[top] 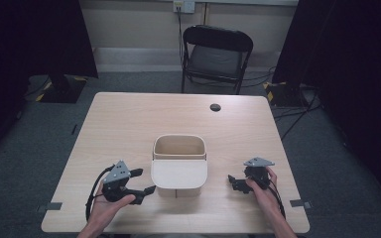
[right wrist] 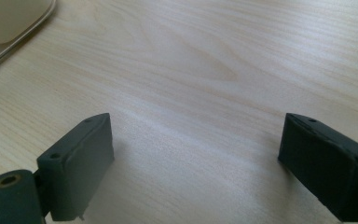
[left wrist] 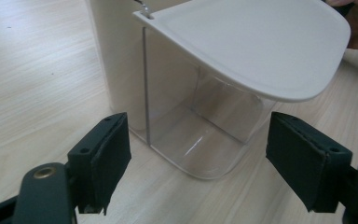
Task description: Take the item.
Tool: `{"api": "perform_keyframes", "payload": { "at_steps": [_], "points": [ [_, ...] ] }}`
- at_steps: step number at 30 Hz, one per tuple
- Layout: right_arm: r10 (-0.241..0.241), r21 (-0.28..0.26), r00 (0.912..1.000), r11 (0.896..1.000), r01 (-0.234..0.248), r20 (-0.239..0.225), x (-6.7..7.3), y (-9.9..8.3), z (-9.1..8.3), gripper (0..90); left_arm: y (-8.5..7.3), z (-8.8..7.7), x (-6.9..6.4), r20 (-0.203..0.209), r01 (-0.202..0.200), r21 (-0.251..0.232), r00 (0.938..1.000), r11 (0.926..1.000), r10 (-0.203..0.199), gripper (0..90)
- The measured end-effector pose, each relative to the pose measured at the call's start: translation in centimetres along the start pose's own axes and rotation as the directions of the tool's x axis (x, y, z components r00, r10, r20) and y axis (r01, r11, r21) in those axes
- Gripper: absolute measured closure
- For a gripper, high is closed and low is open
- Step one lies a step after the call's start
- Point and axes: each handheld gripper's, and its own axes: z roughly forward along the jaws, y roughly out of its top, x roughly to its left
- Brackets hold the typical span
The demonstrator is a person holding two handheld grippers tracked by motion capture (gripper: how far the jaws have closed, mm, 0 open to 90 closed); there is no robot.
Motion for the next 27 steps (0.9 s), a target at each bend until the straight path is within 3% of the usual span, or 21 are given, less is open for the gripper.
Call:
{"api": "perform_keyframes", "payload": {
  "at_steps": [10, 18, 27],
  "points": [
    [0.000, 0.000, 1.0000, 1.000, 0.000, 0.000, 0.0, 0.0, 0.0, 9.3, 0.2, 0.7, -0.3, 0.039, 0.003, 0.000, 0.9992, 1.0000, -0.003, 21.4],
    [0.000, 0.000, 1.0000, 1.000, 0.000, 0.000, 0.0, 0.0, 0.0, 9.3, 0.3, 1.0, -0.2, 0.050, 0.031, -0.014, 0.9983, 0.9994, -0.030, 20.7],
    [0.000, 0.000, 1.0000, 1.000, 0.000, 0.000, 0.0, 0.0, 0.0, 9.3, 0.4, 0.9, -0.2, 0.052, 0.025, -0.024, 0.9984, 0.9994, -0.024, 19.6]
  ]
}}
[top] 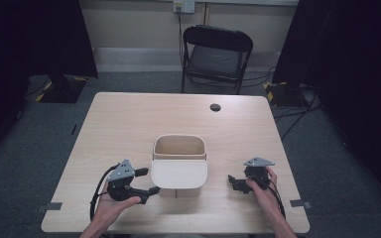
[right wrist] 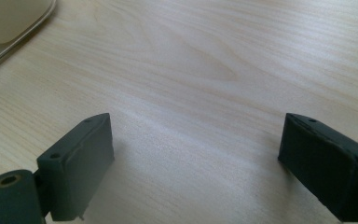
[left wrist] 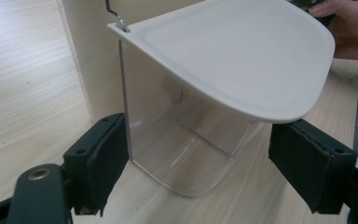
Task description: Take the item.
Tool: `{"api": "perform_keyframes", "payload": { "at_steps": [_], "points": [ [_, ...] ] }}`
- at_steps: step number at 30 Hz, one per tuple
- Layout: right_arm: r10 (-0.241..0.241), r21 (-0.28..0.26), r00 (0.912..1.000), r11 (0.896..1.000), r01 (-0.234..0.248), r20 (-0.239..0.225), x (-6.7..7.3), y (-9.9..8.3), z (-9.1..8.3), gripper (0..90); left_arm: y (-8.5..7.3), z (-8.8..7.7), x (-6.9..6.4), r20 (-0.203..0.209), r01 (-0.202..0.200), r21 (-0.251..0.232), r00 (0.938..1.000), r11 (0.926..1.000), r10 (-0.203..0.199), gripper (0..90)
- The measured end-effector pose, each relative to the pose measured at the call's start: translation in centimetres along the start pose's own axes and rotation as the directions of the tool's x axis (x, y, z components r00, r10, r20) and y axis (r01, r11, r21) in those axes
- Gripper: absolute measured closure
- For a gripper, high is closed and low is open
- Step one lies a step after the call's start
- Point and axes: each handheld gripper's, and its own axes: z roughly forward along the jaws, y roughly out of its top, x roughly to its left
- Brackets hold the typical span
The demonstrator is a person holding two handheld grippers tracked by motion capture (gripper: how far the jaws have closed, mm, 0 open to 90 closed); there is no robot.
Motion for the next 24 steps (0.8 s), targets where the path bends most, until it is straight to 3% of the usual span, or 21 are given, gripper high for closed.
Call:
{"api": "perform_keyframes", "payload": {
  "at_steps": [24],
  "points": [
    [0.000, 0.000, 1.0000, 1.000, 0.000, 0.000, 0.00, 0.00, 0.00, 9.3, 0.27, -0.19, -0.21, 0.025, -0.012, -0.033, 0.9996, 0.9994, 0.013, 22.6]
  ]
}}
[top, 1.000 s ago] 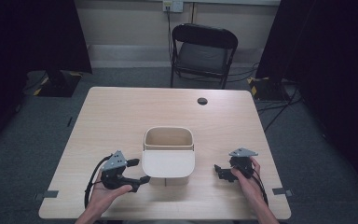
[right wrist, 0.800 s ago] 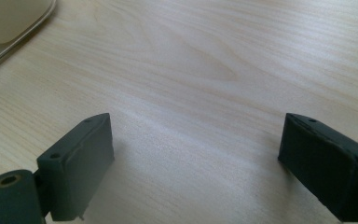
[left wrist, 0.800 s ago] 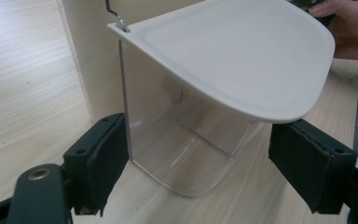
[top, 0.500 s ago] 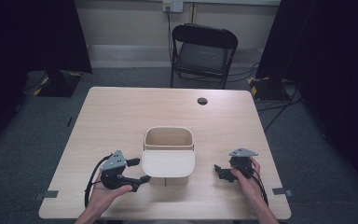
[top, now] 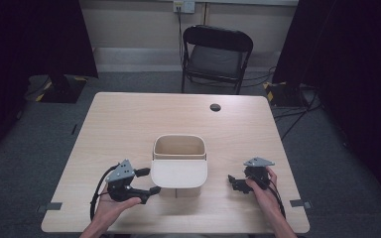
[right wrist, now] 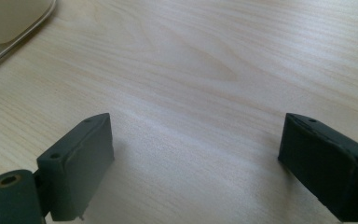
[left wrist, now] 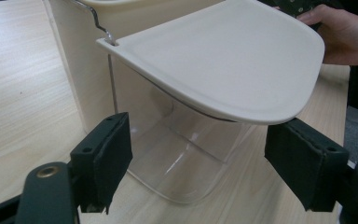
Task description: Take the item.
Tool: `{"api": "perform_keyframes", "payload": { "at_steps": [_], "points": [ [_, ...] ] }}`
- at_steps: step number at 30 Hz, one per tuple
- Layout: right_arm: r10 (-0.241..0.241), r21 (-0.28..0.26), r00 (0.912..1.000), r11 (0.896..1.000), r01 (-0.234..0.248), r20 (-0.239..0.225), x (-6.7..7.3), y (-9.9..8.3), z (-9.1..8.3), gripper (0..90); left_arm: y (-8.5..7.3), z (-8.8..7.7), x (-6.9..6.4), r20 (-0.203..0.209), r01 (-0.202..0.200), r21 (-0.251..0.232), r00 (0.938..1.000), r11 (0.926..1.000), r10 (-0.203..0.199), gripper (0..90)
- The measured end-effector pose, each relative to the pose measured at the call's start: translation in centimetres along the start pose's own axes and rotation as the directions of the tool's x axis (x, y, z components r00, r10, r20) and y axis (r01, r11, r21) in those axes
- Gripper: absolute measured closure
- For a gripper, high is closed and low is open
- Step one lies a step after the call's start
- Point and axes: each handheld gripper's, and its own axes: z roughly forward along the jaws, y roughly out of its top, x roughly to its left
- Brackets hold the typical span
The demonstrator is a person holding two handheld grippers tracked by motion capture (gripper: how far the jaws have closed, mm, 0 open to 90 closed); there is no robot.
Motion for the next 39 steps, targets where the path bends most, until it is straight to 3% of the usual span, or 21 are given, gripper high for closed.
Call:
{"api": "perform_keyframes", "payload": {
  "at_steps": [5, 21, 26, 39],
  "points": [
    [0.000, 0.000, 1.0000, 1.000, 0.000, 0.000, 0.00, 0.00, 0.00, 9.3, 0.17, -0.20, -0.14, 0.003, -0.006, -0.027, 1.0000, 0.9996, 0.006, 23.2],
    [0.000, 0.000, 1.0000, 1.000, 0.000, 0.000, 0.00, 0.00, 0.00, 9.3, 0.54, -0.14, -0.38, 0.026, -0.013, -0.049, 0.9996, 0.9987, 0.014, 24.6],
    [0.000, 0.000, 1.0000, 1.000, 0.000, 0.000, 0.00, 0.00, 0.00, 9.3, 0.71, -0.20, -0.18, 0.038, 0.010, -0.071, 0.9992, 0.9974, -0.007, 23.9],
    [0.000, 0.000, 1.0000, 1.000, 0.000, 0.000, 0.00, 0.00, 0.00, 9.3, 0.91, -0.20, -0.13, 0.026, 0.020, -0.089, 0.9995, 0.9958, -0.018, 20.9]
  ]
}}
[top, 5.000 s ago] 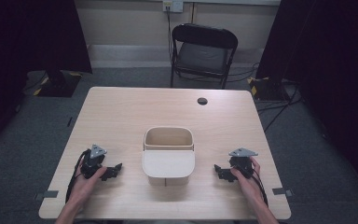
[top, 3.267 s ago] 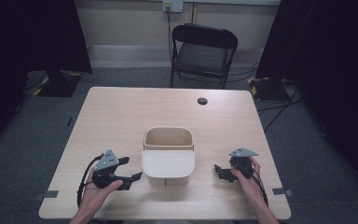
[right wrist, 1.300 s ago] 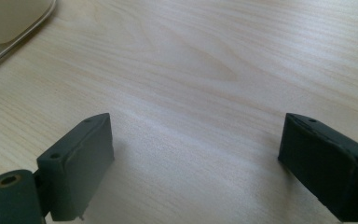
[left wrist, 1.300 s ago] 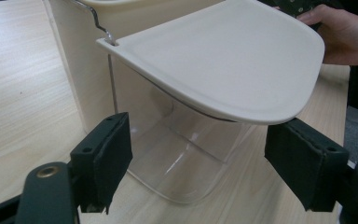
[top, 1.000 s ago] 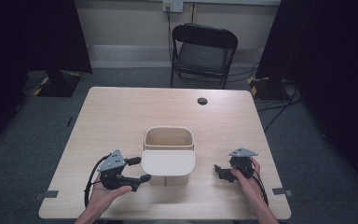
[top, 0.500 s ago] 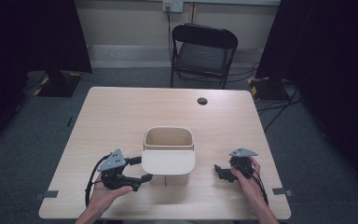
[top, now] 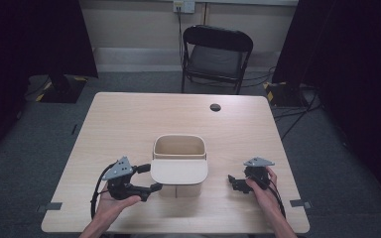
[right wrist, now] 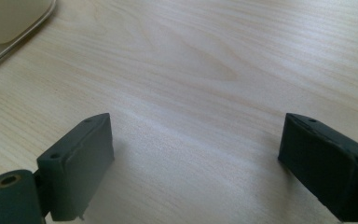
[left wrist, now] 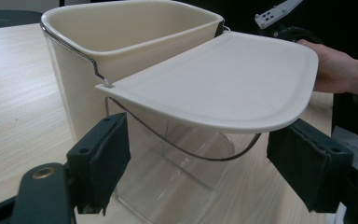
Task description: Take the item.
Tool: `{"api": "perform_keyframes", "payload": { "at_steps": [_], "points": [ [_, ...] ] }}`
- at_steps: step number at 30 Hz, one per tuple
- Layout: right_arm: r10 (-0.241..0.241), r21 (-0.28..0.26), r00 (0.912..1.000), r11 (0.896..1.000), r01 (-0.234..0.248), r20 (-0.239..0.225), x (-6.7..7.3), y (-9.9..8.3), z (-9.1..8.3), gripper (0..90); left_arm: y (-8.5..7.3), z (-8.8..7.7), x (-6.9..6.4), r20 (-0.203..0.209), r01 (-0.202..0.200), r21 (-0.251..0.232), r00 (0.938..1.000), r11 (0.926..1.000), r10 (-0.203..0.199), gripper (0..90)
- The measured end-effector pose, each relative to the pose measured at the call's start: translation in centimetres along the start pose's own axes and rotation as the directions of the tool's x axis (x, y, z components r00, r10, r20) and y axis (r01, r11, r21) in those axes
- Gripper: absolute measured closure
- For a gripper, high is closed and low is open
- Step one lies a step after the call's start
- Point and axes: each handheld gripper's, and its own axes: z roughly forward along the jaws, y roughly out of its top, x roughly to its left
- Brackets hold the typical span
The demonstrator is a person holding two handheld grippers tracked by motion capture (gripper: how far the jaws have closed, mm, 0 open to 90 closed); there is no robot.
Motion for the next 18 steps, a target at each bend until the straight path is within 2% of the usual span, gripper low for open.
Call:
{"api": "perform_keyframes", "payload": {
  "at_steps": [5, 7, 18],
  "points": [
    [0.000, 0.000, 1.0000, 1.000, 0.000, 0.000, 0.00, 0.00, 0.00, 9.3, 0.15, -0.04, -0.04, 0.000, -0.005, -0.002, 1.0000, 1.0000, 0.005, 20.9],
    [0.000, 0.000, 1.0000, 1.000, 0.000, 0.000, 0.00, 0.00, 0.00, 9.3, 0.25, -0.07, -0.01, -0.001, -0.019, -0.006, 0.9998, 0.9998, 0.019, 20.8],
    [0.001, 0.000, 1.0000, 1.000, -0.001, 0.000, 0.01, 0.00, 0.00, 9.3, 0.52, -0.10, 0.04, -0.004, -0.017, -0.008, 0.9998, 0.9998, 0.017, 19.2]
  ]
}}
